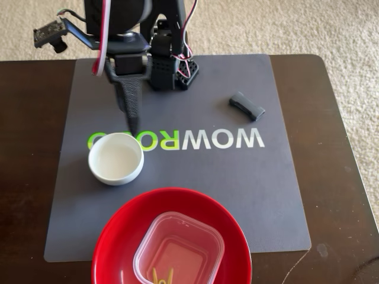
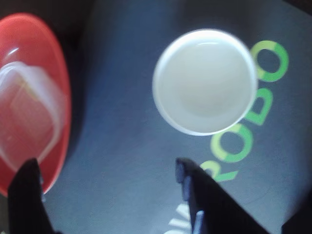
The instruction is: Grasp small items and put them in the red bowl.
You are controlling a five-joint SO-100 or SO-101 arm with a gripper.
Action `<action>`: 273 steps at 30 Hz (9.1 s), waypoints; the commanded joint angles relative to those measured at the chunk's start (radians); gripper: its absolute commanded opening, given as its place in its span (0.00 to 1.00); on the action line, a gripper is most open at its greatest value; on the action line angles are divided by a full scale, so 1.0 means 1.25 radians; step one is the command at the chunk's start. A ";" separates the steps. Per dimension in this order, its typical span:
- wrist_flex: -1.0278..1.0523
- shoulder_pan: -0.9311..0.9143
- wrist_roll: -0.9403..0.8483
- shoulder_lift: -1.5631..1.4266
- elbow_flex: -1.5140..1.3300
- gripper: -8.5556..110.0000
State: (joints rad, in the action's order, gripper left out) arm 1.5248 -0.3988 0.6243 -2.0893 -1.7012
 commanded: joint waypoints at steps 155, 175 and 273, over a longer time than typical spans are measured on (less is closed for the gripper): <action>-0.344 1.119 0.388 0.160 -0.471 0.34; -0.400 0.977 0.193 0.233 -0.428 0.07; -0.293 0.218 -0.432 -0.962 -1.030 0.12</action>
State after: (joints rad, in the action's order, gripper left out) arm 1.1674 -0.1150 0.0874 -3.2950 -2.9897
